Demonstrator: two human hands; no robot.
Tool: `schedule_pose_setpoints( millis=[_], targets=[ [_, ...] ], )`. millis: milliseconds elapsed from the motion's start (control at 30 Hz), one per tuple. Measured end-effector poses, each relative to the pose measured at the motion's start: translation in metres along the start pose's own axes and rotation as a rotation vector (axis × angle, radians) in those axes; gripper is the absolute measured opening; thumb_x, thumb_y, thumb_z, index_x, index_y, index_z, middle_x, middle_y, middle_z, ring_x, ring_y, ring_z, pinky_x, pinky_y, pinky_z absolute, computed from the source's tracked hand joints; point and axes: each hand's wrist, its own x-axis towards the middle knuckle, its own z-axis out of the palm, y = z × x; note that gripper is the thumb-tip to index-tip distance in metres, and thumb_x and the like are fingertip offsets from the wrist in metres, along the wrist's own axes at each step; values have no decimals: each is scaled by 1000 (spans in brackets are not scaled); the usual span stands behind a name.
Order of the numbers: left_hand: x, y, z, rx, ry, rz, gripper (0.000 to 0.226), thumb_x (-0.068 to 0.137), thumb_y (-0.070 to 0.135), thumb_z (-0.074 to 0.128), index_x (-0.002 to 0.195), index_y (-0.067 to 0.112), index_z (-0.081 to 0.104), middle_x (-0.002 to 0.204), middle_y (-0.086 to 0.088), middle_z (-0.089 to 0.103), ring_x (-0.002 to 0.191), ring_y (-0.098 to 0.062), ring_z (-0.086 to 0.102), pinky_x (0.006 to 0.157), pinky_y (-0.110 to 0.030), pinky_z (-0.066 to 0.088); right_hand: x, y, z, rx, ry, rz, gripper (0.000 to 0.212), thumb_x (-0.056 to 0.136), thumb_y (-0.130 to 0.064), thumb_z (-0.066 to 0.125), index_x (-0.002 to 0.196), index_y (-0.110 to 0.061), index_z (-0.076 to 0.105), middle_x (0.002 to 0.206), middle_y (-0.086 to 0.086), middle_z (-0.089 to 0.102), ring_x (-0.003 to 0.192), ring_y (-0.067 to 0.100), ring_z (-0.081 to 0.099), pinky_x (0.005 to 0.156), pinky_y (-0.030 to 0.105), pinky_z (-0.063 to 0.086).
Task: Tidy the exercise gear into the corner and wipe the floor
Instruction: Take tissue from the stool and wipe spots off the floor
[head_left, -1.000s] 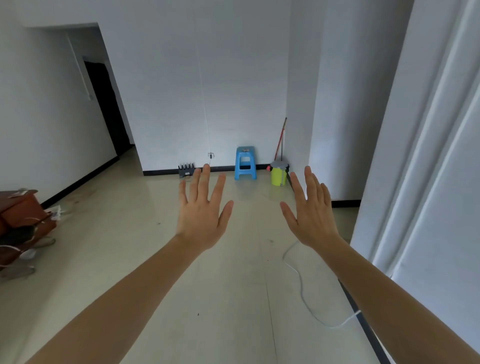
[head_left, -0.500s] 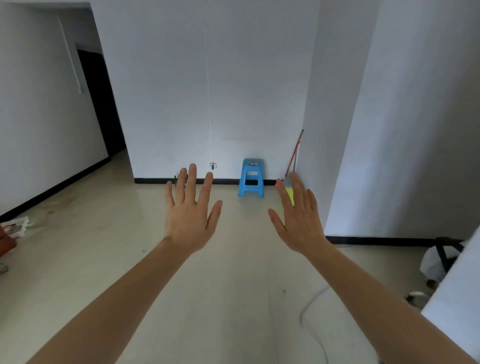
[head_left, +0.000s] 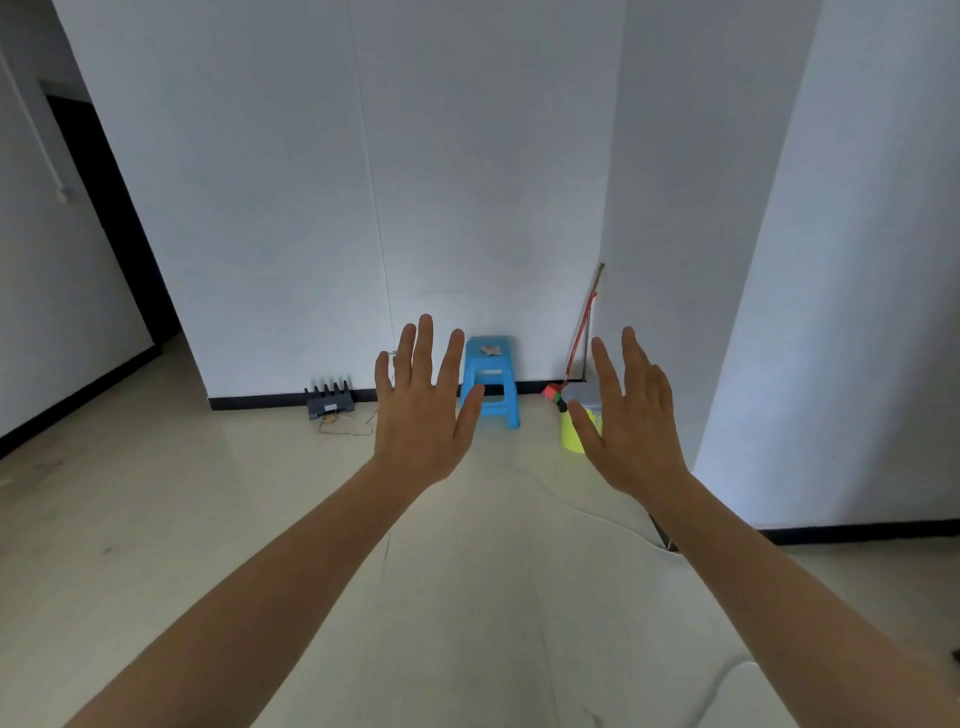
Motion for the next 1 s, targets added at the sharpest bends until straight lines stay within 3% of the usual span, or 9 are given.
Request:
schedule_pose_setpoints(
  millis=[300,400,600,800,1000],
  targets=[
    [208,-95,166,57,-34,-24,63,101,49,29,155,16,25,162,-18,14,149,-37,15,116,-60,21,241,81,170,25,-85,61,82,99,-55,41,159,-24,-6,165,16,-14,153,37,3,121,56,15],
    [264,-138,225,80,-15,-27,63,101,48,30,154,15,26,162,-19,14,149,-38,15,116,-60,20,309,90,234,3,-106,-11,83,97,-54,43,159,-24,-4,164,16,-15,152,38,1,121,58,14],
    [362,-236,377,100,-70,-137,63,101,50,27,155,16,24,162,-19,14,149,-38,15,115,-62,19,435,122,374,-113,-138,-65,78,99,-61,28,159,-24,-4,165,15,-15,153,34,-6,121,60,10],
    [497,-327,498,98,-153,-134,65,100,51,21,155,16,25,162,-19,14,149,-38,16,114,-62,22,584,155,485,-157,-183,-21,77,98,-63,23,159,-24,-2,165,14,-14,153,34,-4,120,60,12],
    [632,-352,619,48,-167,-78,64,101,50,25,155,16,25,162,-18,13,150,-36,14,116,-60,18,701,210,581,-181,-173,4,76,98,-59,29,160,-20,8,165,17,-5,152,37,6,119,60,17]
  ],
)
